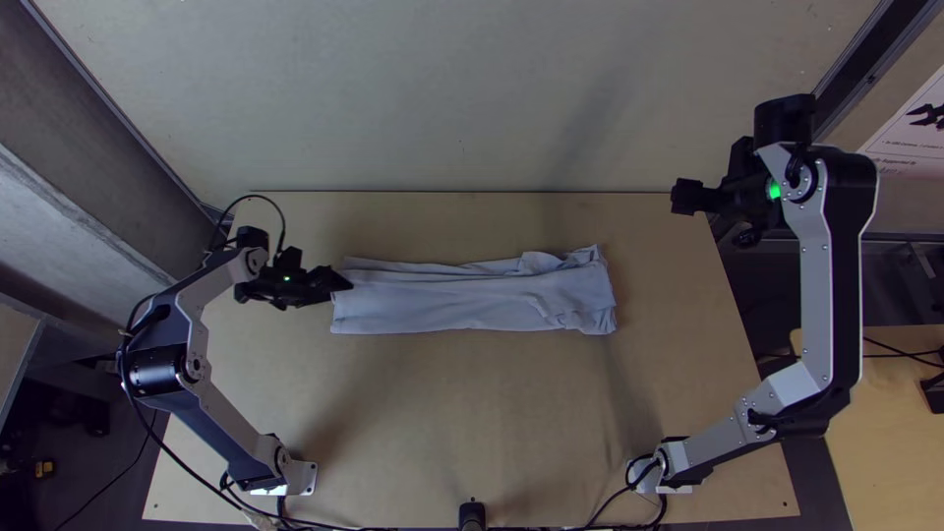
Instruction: Fold the t-shirt
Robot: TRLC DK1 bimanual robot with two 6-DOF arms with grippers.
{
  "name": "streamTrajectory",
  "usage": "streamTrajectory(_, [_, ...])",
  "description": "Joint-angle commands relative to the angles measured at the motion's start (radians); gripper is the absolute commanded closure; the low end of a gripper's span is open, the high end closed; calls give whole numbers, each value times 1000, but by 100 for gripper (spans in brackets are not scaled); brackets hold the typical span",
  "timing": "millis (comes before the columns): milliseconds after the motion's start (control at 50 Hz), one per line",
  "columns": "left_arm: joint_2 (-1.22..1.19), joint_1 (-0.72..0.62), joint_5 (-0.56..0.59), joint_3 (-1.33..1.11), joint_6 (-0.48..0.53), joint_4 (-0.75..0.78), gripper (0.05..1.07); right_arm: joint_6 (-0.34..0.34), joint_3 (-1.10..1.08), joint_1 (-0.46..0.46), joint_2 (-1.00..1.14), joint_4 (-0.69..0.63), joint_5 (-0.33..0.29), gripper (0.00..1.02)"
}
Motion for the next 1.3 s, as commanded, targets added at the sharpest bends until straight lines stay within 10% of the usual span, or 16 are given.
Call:
streamTrajectory(0, [23, -77, -8, -55, -101, 32, 9, -14, -48, -7, -45, -6, 9, 4])
streamTrajectory(560, [82, -399, -251, 31, -343, 127, 12, 6, -218, 10, -135, -4, 7, 4])
streamTrajectory(700, [89, -422, -335, 35, -368, 143, 107, 29, -307, 35, -178, 26, 7, 4])
streamTrajectory(1280, [0, -80, -502, 163, -59, -129, 104, 93, -545, 101, -270, 187, 7, 4])
